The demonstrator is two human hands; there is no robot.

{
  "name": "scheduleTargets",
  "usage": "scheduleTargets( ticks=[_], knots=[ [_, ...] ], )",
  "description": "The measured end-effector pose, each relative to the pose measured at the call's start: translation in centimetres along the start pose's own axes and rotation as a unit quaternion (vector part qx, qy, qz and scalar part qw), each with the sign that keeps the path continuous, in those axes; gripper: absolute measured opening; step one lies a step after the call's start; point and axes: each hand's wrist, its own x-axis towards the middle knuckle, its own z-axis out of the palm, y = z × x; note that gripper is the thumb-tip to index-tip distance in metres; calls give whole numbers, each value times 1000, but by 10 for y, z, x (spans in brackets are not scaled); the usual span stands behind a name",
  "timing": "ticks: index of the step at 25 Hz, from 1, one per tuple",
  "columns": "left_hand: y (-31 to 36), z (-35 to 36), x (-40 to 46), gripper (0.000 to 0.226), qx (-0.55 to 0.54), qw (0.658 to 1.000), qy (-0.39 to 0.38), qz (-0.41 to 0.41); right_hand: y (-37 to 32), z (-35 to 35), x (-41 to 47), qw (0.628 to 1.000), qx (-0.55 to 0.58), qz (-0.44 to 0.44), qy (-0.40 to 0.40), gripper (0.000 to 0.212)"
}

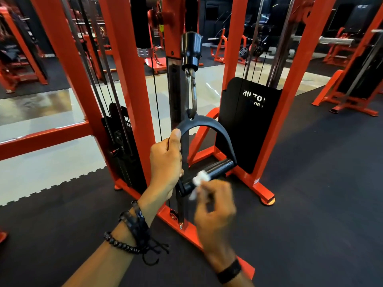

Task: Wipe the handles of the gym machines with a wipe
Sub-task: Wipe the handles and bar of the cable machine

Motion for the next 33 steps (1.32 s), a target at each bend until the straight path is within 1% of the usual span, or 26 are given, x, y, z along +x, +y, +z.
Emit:
scheduleTargets(
  ticks=[1, 2, 3, 5, 7, 9, 11, 15, 17, 19, 21, 24, 27, 31, 33],
  knots=[
    [0, 0, 0, 46, 1, 1000, 0, 0, -12, 4, -16, 999, 26, -17, -31, 3],
    [1, 0, -1, 46, -5, 1000, -1, -3, -18, 6, -25, 998, 46, -29, -43, 6],
    [1, 0, -2, 45, -18, 1000, -2, -10, -14, 5, -22, 997, 52, -31, -36, 7],
    [3, 2, -5, 44, -33, 999, -2, -20, 6, -4, 0, 998, 45, 14, 30, 5],
    [4, 5, -7, 44, -29, 999, -2, -18, 32, -15, 30, 987, 53, 95, 121, 5],
    [3, 9, -8, 45, -28, 999, 1, -19, 47, -19, 44, 977, 59, 135, 155, 5],
    [2, 11, -9, 46, -27, 999, 6, -15, 39, -14, 34, 979, 73, 124, 142, 5],
    [0, 13, -8, 45, -13, 1000, 8, 0, 8, -4, -8, 992, 81, 66, 66, 7],
    [0, 14, -8, 46, -12, 1000, 9, 4, 7, -3, -1, 994, 65, 55, 61, 10],
    [0, 15, -8, 47, -12, 1000, 12, 7, 4, -4, 16, 998, 32, 23, 49, 12],
    [-1, 16, -8, 48, -9, 1000, 11, 11, 0, -4, 29, 1000, 10, -4, 13, 12],
    [-1, 16, -8, 48, -3, 1000, 11, 9, -4, -2, 35, 1000, -11, -10, -21, 13],
    [1, 14, -8, 48, -2, 1000, 10, 12, -4, -11, 34, 1000, -6, -4, -10, 11],
    [3, 12, -10, 47, 0, 1000, 10, 3, 27, -31, 70, 996, -62, 30, 63, 6],
    [2, 11, -9, 47, 7, 1000, 12, 6, 28, -30, 68, 995, -67, 27, 62, 5]
  ],
)
